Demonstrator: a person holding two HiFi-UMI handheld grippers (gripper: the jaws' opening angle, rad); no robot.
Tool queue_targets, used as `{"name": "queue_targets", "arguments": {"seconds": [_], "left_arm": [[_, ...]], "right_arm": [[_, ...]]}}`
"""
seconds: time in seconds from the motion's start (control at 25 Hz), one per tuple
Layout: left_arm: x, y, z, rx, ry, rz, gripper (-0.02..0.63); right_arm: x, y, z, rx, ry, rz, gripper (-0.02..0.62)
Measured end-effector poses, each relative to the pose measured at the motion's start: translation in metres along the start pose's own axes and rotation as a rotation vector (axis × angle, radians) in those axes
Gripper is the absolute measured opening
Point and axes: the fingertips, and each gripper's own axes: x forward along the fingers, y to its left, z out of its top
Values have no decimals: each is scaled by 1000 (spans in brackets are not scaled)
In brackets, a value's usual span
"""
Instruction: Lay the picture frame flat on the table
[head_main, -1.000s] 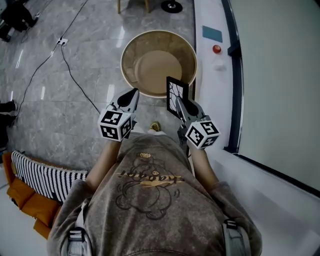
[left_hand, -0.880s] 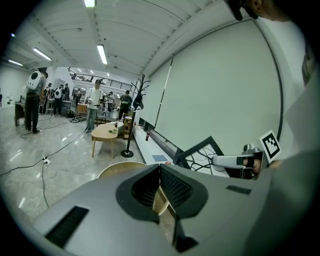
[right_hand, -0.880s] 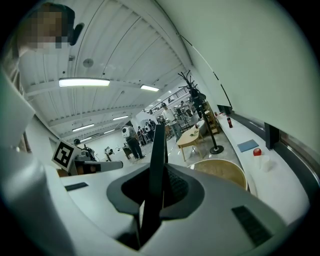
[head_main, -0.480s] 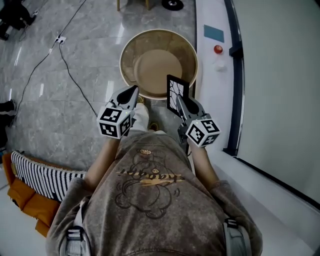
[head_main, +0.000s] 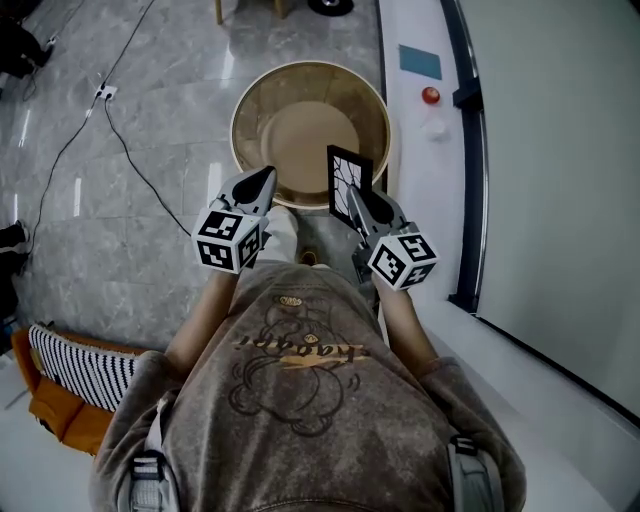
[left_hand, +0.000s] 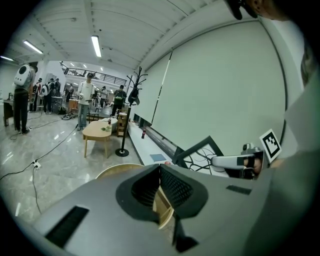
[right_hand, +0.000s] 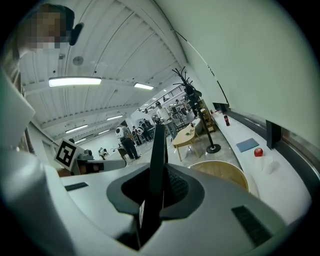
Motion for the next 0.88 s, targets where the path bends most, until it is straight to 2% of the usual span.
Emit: {"name": "queue_targets", "arguments": {"seconds": [0.64,0.88], "left_arm": [[67,55,21,-5,50,-57,18],[121,98,54,-25,78,-81,18]], "right_arm": [[79,-29,23,34,18,-36,60],[141,-54,53,58,41,-60,60]]}}
